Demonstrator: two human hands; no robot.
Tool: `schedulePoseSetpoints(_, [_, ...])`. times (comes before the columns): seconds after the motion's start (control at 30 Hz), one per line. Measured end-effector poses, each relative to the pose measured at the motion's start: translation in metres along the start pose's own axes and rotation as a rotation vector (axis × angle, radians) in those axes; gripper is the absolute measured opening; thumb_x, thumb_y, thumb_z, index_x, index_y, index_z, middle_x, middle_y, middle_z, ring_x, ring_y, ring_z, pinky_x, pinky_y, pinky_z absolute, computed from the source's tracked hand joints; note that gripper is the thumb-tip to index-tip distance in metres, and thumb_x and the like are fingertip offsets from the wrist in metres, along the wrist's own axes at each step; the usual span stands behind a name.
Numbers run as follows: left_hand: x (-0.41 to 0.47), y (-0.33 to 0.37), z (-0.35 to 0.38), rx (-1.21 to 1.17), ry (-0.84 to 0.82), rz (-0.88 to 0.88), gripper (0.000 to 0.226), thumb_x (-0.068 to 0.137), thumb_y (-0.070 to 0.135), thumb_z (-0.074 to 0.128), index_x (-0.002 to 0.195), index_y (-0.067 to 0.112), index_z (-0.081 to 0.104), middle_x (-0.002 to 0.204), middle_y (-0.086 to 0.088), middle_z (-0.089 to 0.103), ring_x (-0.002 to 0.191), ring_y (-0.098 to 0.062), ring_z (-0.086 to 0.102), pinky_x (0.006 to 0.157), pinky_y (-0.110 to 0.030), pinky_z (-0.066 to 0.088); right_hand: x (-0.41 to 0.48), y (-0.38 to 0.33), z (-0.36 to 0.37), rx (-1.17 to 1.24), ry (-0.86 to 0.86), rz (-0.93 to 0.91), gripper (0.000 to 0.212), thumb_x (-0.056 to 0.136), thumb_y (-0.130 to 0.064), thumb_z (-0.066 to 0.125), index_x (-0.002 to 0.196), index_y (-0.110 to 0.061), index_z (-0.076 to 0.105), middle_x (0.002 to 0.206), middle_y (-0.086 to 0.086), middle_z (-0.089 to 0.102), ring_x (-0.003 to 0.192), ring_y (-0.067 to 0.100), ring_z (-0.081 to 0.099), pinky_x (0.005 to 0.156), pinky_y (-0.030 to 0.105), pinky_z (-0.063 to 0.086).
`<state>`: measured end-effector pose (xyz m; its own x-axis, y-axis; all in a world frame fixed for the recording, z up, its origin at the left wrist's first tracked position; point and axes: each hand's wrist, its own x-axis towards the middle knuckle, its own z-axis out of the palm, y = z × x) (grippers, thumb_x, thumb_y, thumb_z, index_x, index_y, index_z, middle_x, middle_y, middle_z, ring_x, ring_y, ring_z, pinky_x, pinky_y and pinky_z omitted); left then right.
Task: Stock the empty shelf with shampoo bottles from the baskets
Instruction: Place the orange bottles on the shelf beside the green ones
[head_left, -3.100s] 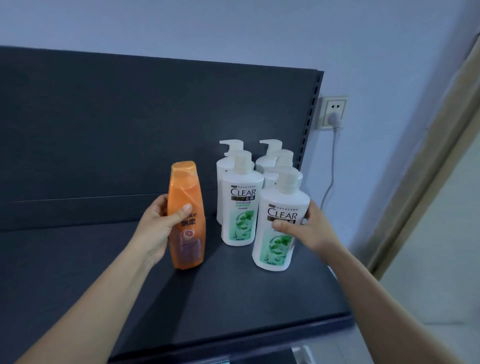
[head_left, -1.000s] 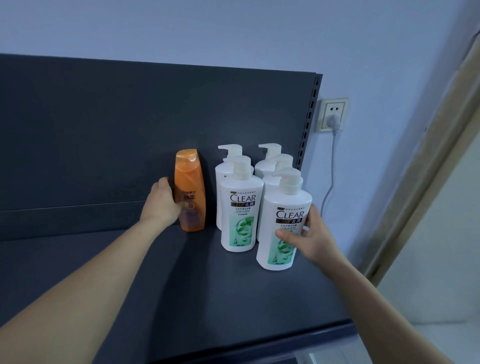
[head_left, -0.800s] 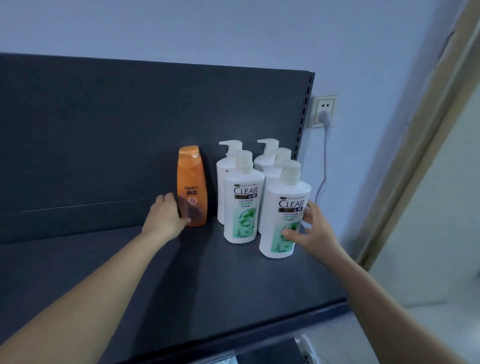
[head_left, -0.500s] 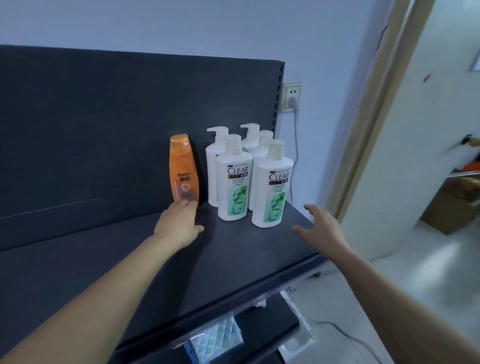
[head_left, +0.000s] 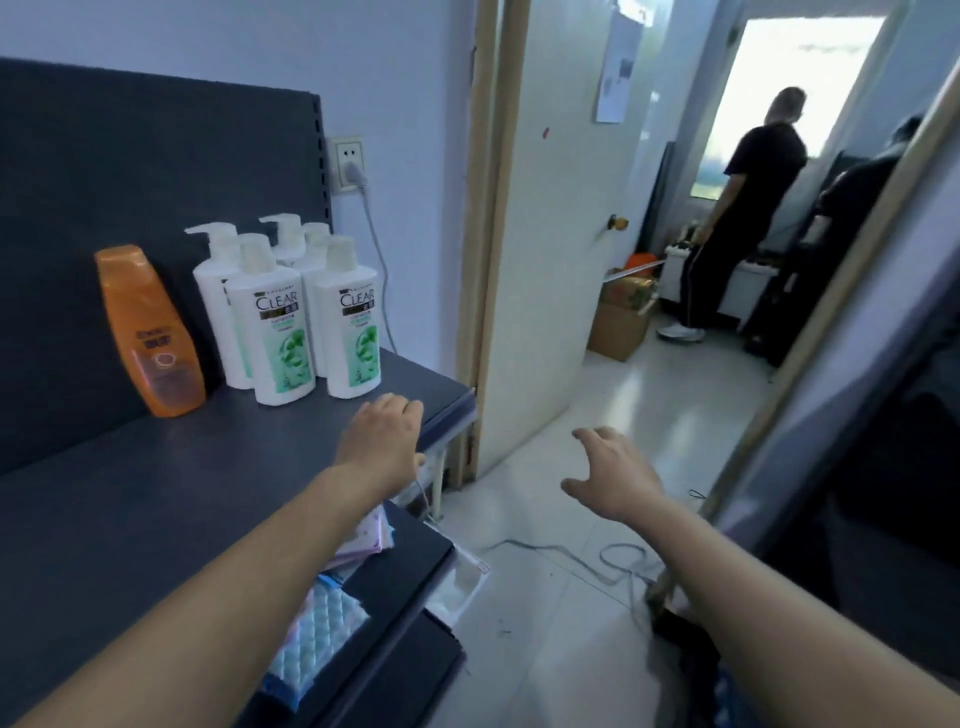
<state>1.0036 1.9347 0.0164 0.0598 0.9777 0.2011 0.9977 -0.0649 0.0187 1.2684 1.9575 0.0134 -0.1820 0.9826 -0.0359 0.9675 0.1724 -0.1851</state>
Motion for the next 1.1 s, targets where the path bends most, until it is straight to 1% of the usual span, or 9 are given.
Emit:
schedulePoseSetpoints(0.17, [-0.001,0.082,0.016,-0.024,-0.015,0.168,0.044,0.086,0.037,0.064,0.12,0.012,0.049,0.126,-0.006,0.053,0.12,-0.024,0.045,0.102,-0.034,0.037,-0.056,0.063,0.006,-0.023,-0.016,0.147,0.068,0.09,-0.041,0.062,0.147,-0.018,0.034,0.145,0.006,0.043,0.133,0.028,0.04,0.104,0.04,0.041])
schedulePoseSetpoints(0.3, [-0.018,0.15,0.029,-0.059,-0.079,0.273,0.042,0.089,0.036,0.062,0.12,0.012,0.048,0.124,-0.006,0.052,0.116,-0.023,0.047,0.098,-0.033,0.038,-0.108,0.113,0.016,-0.018,-0.07,0.259,0.066,0.089,-0.042,0.062,0.146,-0.018,0.036,0.143,0.007,0.044,0.132,0.028,0.041,0.102,0.04,0.042])
schedulePoseSetpoints(0.47, [-0.041,0.225,0.056,-0.094,-0.154,0.428,0.052,0.089,0.039,0.062,0.13,0.011,0.046,0.13,-0.006,0.051,0.121,-0.024,0.045,0.101,-0.033,0.038,-0.177,0.167,0.034,0.02,-0.096,0.417,0.06,0.088,-0.041,0.063,0.14,-0.018,0.042,0.14,0.009,0.046,0.129,0.029,0.044,0.101,0.041,0.044])
schedulePoseSetpoints(0.53, [-0.05,0.251,0.064,-0.094,-0.17,0.504,0.052,0.089,0.039,0.062,0.131,0.012,0.047,0.13,-0.006,0.051,0.122,-0.023,0.045,0.101,-0.033,0.038,-0.203,0.184,0.041,0.035,-0.115,0.491,0.061,0.088,-0.042,0.064,0.139,-0.017,0.042,0.14,0.009,0.046,0.128,0.029,0.045,0.101,0.043,0.044])
schedulePoseSetpoints(0.63, [-0.063,0.287,0.075,-0.105,-0.181,0.638,0.048,0.088,0.038,0.062,0.126,0.013,0.049,0.128,-0.005,0.053,0.121,-0.023,0.045,0.1,-0.032,0.037,-0.239,0.206,0.05,0.049,-0.128,0.604,0.064,0.089,-0.043,0.064,0.142,-0.016,0.039,0.141,0.009,0.044,0.13,0.03,0.042,0.102,0.042,0.044])
schedulePoseSetpoints(0.7, [-0.072,0.309,0.081,-0.111,-0.178,0.73,0.044,0.087,0.037,0.063,0.123,0.014,0.05,0.126,-0.003,0.054,0.12,-0.022,0.046,0.099,-0.031,0.036,-0.264,0.216,0.055,0.059,-0.129,0.681,0.067,0.091,-0.043,0.062,0.146,-0.016,0.035,0.144,0.01,0.042,0.133,0.03,0.039,0.103,0.041,0.042])
schedulePoseSetpoints(0.77, [-0.083,0.33,0.086,-0.1,-0.184,0.825,0.046,0.088,0.037,0.062,0.127,0.015,0.049,0.127,-0.004,0.053,0.122,-0.022,0.045,0.102,-0.032,0.036,-0.289,0.221,0.061,0.07,-0.137,0.757,0.068,0.091,-0.043,0.061,0.147,-0.016,0.033,0.144,0.01,0.041,0.132,0.03,0.04,0.102,0.04,0.042])
schedulePoseSetpoints(0.93, [-0.114,0.374,0.1,-0.111,-0.216,1.051,0.052,0.088,0.033,0.061,0.134,0.013,0.044,0.132,-0.005,0.05,0.128,-0.025,0.041,0.105,-0.034,0.032,-0.355,0.222,0.076,0.123,-0.144,0.979,0.061,0.088,-0.043,0.062,0.14,-0.017,0.04,0.139,0.009,0.045,0.13,0.03,0.042,0.101,0.04,0.043])
schedulePoseSetpoints(1.1, [-0.155,0.413,0.114,-0.127,-0.306,1.246,0.057,0.089,0.035,0.061,0.138,0.015,0.04,0.138,-0.004,0.045,0.133,-0.023,0.035,0.11,-0.036,0.028,-0.423,0.206,0.096,0.17,-0.161,1.186,0.066,0.089,-0.045,0.061,0.144,-0.018,0.039,0.143,0.009,0.046,0.131,0.03,0.043,0.104,0.039,0.041])
